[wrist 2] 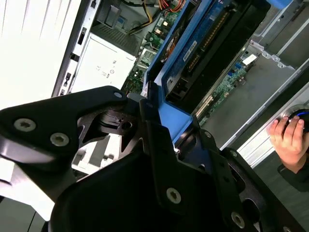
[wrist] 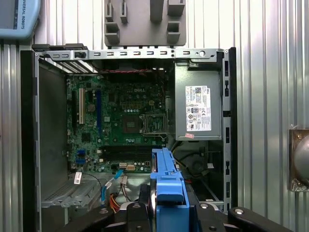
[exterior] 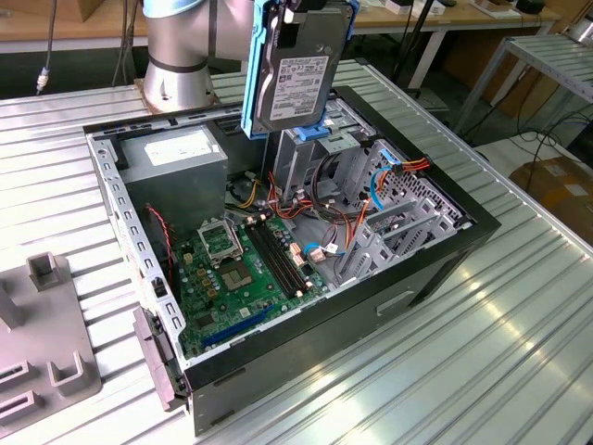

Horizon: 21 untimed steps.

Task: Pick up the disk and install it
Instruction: 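Insert the disk into the insertion slot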

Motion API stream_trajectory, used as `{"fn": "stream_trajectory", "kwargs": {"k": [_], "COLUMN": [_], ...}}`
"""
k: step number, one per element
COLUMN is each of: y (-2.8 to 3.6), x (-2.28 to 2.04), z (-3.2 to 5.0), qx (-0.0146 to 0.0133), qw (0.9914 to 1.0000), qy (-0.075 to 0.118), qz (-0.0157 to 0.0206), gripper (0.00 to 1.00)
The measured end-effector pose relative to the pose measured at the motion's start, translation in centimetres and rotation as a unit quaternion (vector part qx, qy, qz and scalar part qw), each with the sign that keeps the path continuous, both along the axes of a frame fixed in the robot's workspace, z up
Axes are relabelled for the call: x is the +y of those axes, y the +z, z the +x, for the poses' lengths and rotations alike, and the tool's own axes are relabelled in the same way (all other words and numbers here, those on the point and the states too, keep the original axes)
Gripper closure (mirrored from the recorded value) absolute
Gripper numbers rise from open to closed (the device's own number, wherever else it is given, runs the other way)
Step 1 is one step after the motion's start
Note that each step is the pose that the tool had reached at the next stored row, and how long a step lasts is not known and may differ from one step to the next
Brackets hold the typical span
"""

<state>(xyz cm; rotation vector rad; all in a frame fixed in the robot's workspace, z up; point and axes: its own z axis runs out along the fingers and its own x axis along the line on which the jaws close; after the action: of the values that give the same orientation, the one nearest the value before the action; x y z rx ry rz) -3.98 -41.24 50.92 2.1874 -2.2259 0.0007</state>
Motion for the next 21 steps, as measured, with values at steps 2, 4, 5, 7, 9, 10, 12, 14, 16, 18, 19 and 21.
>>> {"fn": "stream_trajectory", "kwargs": {"k": [2,4,5,7,9,10,12,14,16,18,19,21], "y": [0.0,0.0,0.0,-0.01,0.0,0.0,0.0,0.0,-0.01,-0.01,-0.02,-0.02], "x": [0.0,0.0,0.0,-0.03,-0.08,-0.1,-0.29,-0.49,-0.93,-1.32,-1.4,-2.2], "z": [0.0,0.0,0.0,-0.09,-0.34,-0.46,-0.92,-1.07,-1.18,-1.23,-1.23,-1.23], "qx": [0.0,0.0,0.0,0.0,0.0,0.0,-0.0001,-0.0002,-0.0002,-0.0002,-0.0003,-0.0002], "qw": [1.0,1.0,1.0,1.0,1.0,1.0,1.0,1.0,1.0,1.0,1.0,1.0], "qy": [0.0,0.0,0.0,0.0,0.0,0.0,0.0,0.001,0.002,0.002,0.002,0.003], "qz": [0.0,0.0,0.0,0.0001,0.0,0.0,0.0,0.0,0.0,0.0,0.0001,0.0], "gripper": [0.63,0.63,0.63,0.63,0.63,0.63,0.63,0.63,0.63,0.63,0.63,0.63]}}
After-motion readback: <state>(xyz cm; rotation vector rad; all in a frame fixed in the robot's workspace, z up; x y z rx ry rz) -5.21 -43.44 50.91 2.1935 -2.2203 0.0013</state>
